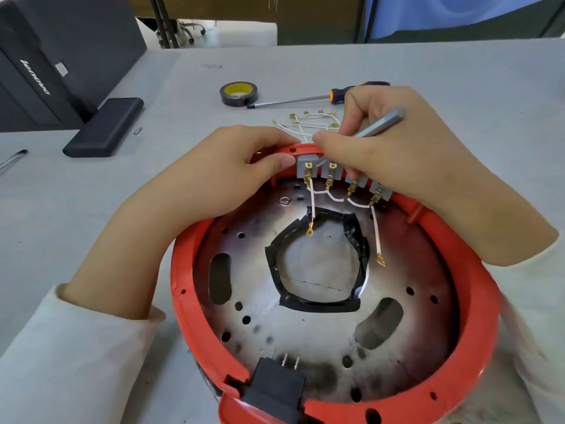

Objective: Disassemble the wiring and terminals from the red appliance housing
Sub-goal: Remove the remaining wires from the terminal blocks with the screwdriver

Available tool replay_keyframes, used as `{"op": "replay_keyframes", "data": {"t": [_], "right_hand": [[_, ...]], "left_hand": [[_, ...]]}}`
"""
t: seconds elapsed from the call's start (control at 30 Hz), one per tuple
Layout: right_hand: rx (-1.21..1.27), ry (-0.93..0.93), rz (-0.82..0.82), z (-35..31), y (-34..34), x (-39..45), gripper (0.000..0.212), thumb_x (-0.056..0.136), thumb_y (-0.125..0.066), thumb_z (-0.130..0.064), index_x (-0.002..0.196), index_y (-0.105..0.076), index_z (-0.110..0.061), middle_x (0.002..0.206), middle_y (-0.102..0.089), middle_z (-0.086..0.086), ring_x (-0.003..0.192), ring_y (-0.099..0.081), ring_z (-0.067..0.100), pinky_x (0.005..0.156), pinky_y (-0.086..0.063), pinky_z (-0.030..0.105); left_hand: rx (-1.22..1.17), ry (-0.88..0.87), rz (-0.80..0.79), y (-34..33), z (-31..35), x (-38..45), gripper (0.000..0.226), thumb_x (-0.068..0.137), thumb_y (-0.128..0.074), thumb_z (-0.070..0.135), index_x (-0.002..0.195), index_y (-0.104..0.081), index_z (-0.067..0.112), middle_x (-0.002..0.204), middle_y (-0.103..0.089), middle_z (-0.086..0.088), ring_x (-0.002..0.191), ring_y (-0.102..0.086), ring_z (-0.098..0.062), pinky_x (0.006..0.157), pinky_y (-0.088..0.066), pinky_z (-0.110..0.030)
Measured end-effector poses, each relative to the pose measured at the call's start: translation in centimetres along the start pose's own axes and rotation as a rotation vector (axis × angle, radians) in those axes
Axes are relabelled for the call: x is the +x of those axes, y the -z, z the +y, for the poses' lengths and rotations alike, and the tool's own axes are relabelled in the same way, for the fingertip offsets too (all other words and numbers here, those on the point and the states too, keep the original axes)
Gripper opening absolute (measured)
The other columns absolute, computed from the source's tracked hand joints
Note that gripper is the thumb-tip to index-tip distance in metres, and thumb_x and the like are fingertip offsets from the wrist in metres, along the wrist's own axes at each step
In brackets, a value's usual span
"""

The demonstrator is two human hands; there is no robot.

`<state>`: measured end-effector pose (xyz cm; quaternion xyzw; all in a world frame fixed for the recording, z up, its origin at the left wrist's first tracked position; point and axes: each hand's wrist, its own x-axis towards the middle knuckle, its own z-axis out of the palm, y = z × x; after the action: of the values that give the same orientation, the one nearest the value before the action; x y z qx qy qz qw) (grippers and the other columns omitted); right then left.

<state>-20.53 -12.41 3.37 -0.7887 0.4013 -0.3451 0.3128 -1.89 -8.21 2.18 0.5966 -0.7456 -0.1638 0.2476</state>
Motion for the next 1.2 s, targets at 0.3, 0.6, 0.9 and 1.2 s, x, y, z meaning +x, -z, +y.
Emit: {"op": "replay_keyframes", "data": {"t": [0.3,0.6,0.9,1.2], "right_hand": [[-0.011,-0.01,0.0,0.0,-0.25,0.17,0.029,0.081,-0.071,-0.021,0.062,-0.048,-0.022,0.046,-0.057,-0.003,0.039,-0.054,0.008,0.037,-0.041,0.017],[0.087,-0.118,-0.025,-0.3,-0.08,0.8,0.029,0.083,-0.067,-0.014,0.061,-0.049,-0.015,0.036,-0.049,-0.005,0.026,-0.041,0.004,0.033,-0.028,0.01],[0.058,-0.067,0.035,-0.05,-0.02,0.31,0.028,0.081,-0.068,-0.018,0.061,-0.049,-0.019,0.037,-0.052,-0.006,0.031,-0.044,0.003,0.036,-0.032,0.013],[0.082,-0.141,-0.001,-0.6,-0.01,0.45,0.029,0.084,-0.065,-0.01,0.061,-0.047,-0.015,0.047,-0.052,0.007,0.025,-0.041,0.004,0.033,-0.027,0.011]], "left_hand": [[0.015,-0.018,0.044,-0.04,-0.02,0.0,0.025,0.094,-0.054,0.029,0.118,-0.063,0.033,0.106,-0.061,0.027,0.099,-0.05,0.014,0.082,-0.032,0.005],[0.024,-0.023,0.04,0.0,-0.02,0.0,0.024,0.094,-0.054,0.03,0.115,-0.063,0.036,0.095,-0.053,0.041,0.086,-0.048,0.027,0.078,-0.03,0.007],[0.01,0.001,0.029,-0.08,-0.13,0.04,0.024,0.095,-0.053,0.031,0.117,-0.062,0.036,0.105,-0.062,0.028,0.099,-0.052,0.013,0.084,-0.031,0.004],[0.014,0.002,0.032,-0.05,-0.13,-0.01,0.022,0.094,-0.053,0.033,0.114,-0.062,0.039,0.1,-0.062,0.029,0.093,-0.053,0.014,0.079,-0.031,0.006]]}}
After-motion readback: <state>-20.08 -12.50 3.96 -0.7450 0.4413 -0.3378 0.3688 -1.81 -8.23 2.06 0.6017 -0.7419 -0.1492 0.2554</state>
